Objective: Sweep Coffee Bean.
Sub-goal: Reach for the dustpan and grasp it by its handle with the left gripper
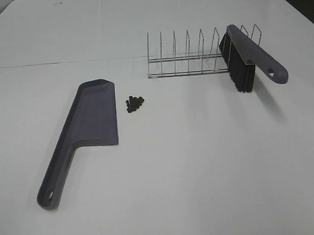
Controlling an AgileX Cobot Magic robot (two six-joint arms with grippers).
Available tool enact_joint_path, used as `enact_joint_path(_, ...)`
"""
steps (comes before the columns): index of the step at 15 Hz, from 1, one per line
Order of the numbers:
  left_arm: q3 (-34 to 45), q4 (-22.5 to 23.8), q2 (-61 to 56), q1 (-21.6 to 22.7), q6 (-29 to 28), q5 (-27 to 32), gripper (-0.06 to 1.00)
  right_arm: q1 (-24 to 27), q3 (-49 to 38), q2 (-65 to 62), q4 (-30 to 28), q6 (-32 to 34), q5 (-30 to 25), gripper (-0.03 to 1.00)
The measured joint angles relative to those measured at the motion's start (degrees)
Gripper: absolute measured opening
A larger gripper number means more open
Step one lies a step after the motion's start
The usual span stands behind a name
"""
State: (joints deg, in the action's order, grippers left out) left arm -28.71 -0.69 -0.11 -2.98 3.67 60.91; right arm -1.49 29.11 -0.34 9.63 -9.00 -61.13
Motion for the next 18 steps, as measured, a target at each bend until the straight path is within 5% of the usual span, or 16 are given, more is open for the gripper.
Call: enact_joint_path(18, 0.0, 0.0, 0.0, 0.0, 0.0, 0.0, 0.76, 0.0, 0.0, 0.0, 0.0, 0.0, 0.0, 0.71)
